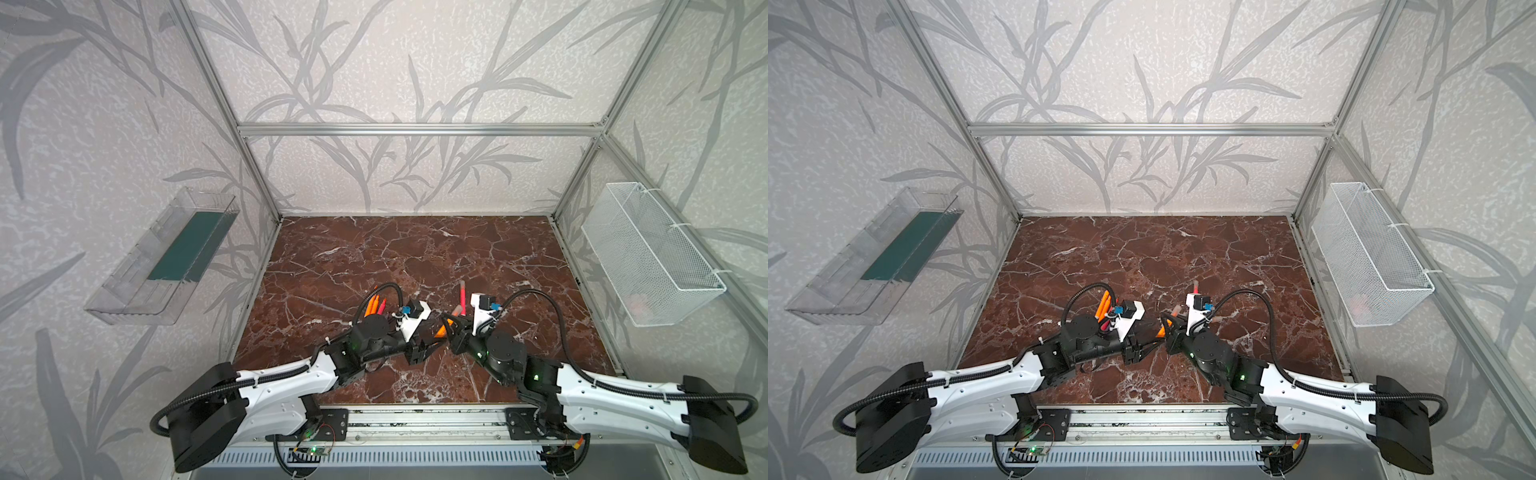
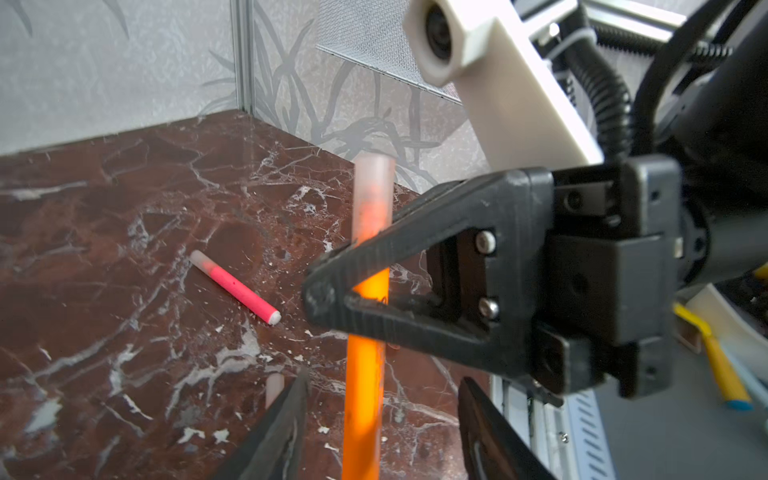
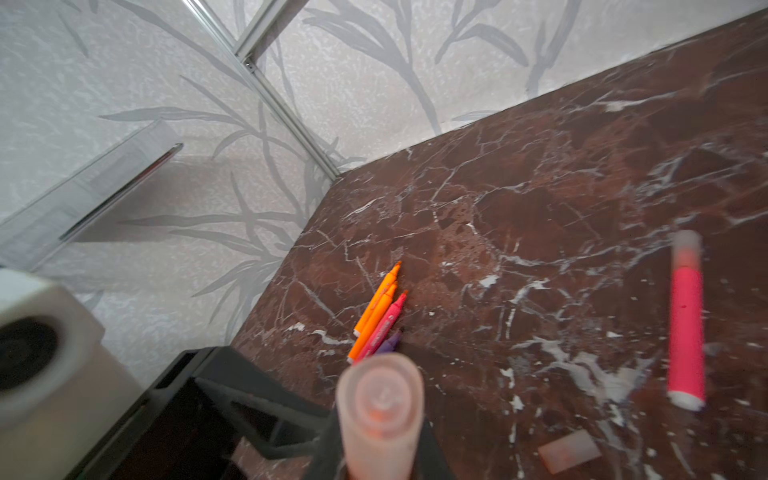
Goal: Insert the pens into the pen caps
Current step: 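Release the highlighter from the left gripper and draw both grippers apart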
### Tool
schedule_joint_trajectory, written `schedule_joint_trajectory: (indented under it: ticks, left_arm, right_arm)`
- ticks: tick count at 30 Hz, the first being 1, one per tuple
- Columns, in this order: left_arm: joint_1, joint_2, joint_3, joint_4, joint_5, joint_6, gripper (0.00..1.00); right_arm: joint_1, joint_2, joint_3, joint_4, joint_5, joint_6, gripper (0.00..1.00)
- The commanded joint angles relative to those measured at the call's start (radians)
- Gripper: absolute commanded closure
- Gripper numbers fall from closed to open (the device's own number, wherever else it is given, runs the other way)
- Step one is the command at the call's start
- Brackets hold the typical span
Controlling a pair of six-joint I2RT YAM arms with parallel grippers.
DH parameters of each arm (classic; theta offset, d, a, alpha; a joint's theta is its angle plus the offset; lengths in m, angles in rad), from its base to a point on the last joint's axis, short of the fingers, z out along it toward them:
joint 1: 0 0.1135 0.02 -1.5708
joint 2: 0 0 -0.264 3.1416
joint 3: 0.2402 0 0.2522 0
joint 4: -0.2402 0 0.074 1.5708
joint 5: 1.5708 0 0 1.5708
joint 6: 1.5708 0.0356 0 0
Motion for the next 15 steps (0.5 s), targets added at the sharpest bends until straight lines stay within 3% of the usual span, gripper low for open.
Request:
schedule_joint_trajectory:
  ticks: [1, 5, 9, 15]
  left_arm:
    - [-0.004, -0.037, -0.007, -0.038, -0.116, 0.026, 0.31]
    - [0.006, -0.095, 0.008, -0.217, -0.32, 0.003, 0.28]
    - [0.043, -0.15, -0.025, -0.301, -0.469, -0.022, 0.24]
    - [0.151, -0.145, -0.002, -0.465, -0.531, -0.164, 0.25]
  right_arm:
    - [-0.099, -0.07, -0.029, -0.167, 0.068, 0.005, 0.98]
    - [-0.277, -0.119, -0.054, -0.318, -0.006, 0.041, 0.98]
    - [-0.467, -0.113, -0.095, -0.334, -0.136, 0.03, 0.97]
    - [-0.652, 0.061, -0.023, -0.3, -0.357, -0.022, 0.96]
